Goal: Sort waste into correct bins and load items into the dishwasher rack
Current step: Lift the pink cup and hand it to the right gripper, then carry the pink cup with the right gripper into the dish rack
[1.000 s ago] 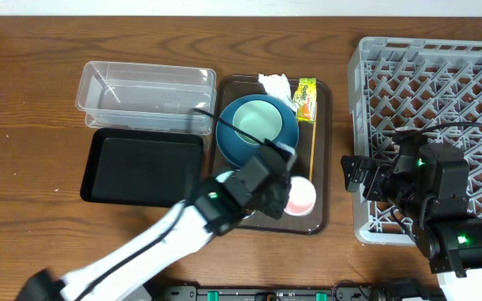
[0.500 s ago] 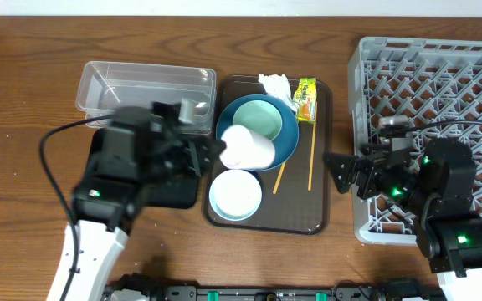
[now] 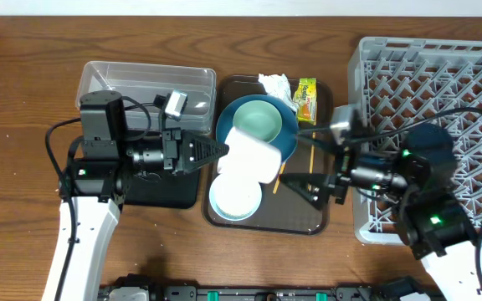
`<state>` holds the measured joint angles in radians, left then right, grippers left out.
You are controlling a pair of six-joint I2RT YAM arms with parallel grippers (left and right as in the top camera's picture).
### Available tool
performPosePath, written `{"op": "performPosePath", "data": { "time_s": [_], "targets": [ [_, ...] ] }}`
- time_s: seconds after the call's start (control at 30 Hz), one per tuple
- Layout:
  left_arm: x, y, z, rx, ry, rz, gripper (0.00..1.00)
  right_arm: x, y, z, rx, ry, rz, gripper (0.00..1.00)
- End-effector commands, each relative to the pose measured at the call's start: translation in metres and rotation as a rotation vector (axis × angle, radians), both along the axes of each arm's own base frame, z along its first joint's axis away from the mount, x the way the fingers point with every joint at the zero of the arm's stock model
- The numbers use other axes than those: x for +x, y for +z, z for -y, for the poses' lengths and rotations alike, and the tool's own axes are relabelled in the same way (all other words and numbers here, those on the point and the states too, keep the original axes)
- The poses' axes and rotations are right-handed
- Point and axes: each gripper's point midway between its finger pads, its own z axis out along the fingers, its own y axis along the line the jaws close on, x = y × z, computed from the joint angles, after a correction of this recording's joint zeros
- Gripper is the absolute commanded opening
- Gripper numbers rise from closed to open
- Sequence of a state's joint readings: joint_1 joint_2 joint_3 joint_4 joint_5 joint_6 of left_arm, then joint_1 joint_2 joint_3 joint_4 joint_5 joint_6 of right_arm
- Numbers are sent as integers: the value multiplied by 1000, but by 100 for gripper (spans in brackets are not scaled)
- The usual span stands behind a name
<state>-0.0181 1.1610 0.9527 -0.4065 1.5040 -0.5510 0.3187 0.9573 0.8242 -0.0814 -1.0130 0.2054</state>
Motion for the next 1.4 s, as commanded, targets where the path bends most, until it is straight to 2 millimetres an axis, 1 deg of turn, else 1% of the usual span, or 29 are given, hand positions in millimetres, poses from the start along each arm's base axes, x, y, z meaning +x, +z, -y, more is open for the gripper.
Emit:
{"op": "performPosePath", "data": {
  "time_s": [0.0,0.07,0.1,0.2,0.23,0.3,0.37,0.4,0.43,0.47,0.5,0.53,0.57,0.6,0.63,0.67,0.73,0.8,0.87,0.93,1.0,1.07,1.13,1.2,1.3,1.37],
  "targets": [
    [-9,14,2,-43,-57,15,6,-20,6,-18,20,120,6,96],
    [-9,14,2,-43,-57,16,6,-23,5,-26,20,143,11,92],
    [-9,14,2,-43,-57,16,6,-22,5,-30,21,140,7,90],
    [-9,14,2,-43,-57,16,6,-14,3,-37,21,108,-8,87],
    [-9,14,2,-43,-57,15,6,-14,4,-39,27,110,-8,85],
    [-9,14,2,-43,-57,16,6,-14,7,-43,39,121,-4,77],
    [-9,14,2,-43,-57,15,6,-17,9,-46,47,133,6,74],
    [-9,14,2,-43,-57,15,6,-18,10,-47,49,139,12,71],
    [-9,14,2,-43,-57,16,6,-19,12,-48,53,144,18,52],
    [-9,14,2,-43,-56,16,6,-20,12,-48,54,145,16,45],
    [-8,13,2,-40,-54,15,6,-20,12,-49,55,146,13,42],
    [-8,13,2,-38,-50,15,7,-20,12,-49,54,148,11,43],
    [-8,12,2,-36,-48,15,11,-20,11,-49,53,147,8,43],
    [-7,13,2,-36,-48,15,22,-21,10,-49,50,147,3,42],
    [-7,12,2,-36,-48,15,40,-20,9,-48,47,145,-2,40],
    [-7,12,2,-36,-48,15,50,-19,9,-48,46,139,-3,39],
    [-7,12,2,-36,-48,18,63,-12,6,-42,34,100,-11,39],
    [-7,12,2,-34,-48,52,82,-1,0,-30,10,24,-31,37],
    [-7,12,2,-32,-51,93,84,18,-11,-7,-32,-123,-85,37],
    [-7,12,2,-30,-52,110,85,38,-26,26,-83,-304,-152,35],
    [-6,11,2,-23,-44,110,86,59,-44,72,-148,-539,-219,35],
    [-3,9,2,-7,-26,110,87,69,-61,122,-200,-768,-302,34],
    [1,6,1,12,-4,111,88,68,-75,166,-239,-952,-385,32],
    [4,3,1,27,12,110,89,60,-91,211,-289,-1139,-474,32],
    [8,0,0,45,32,111,90,40,-112,264,-351,-1376,-611,35],
    [9,-1,0,50,38,111,91,23,-124,290,-377,-1505,-701,36]
  ]
}}
